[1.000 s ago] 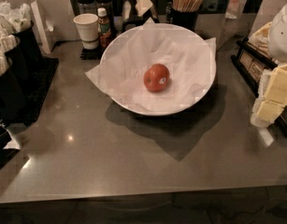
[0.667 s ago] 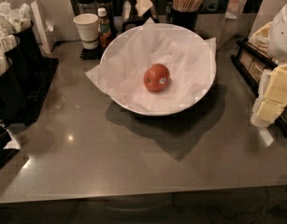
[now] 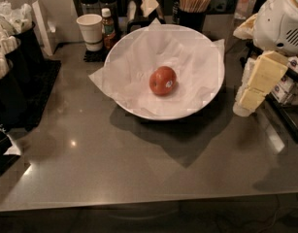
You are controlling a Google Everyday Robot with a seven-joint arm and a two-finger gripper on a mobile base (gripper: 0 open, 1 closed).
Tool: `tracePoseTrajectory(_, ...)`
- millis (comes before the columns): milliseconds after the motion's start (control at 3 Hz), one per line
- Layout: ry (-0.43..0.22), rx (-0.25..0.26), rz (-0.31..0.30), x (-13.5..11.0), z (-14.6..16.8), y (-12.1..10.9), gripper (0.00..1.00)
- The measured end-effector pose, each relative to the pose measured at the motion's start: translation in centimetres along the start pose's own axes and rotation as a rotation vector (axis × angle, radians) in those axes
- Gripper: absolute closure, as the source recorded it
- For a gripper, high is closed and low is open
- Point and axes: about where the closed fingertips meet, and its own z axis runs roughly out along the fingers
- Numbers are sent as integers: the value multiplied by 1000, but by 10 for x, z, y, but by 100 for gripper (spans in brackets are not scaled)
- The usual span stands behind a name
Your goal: Pick apple from white bowl
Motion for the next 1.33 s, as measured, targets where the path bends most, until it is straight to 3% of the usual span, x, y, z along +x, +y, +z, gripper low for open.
tracePoseTrajectory(333, 0, 0, 0, 0, 0, 0, 0)
tracePoseTrajectory(667, -91, 26, 61, -4, 12, -18, 0)
tracePoseTrajectory(1000, -213, 31, 93, -27, 33, -53, 0)
tracePoseTrajectory(1333, -260, 0, 63, -52, 49, -74, 0)
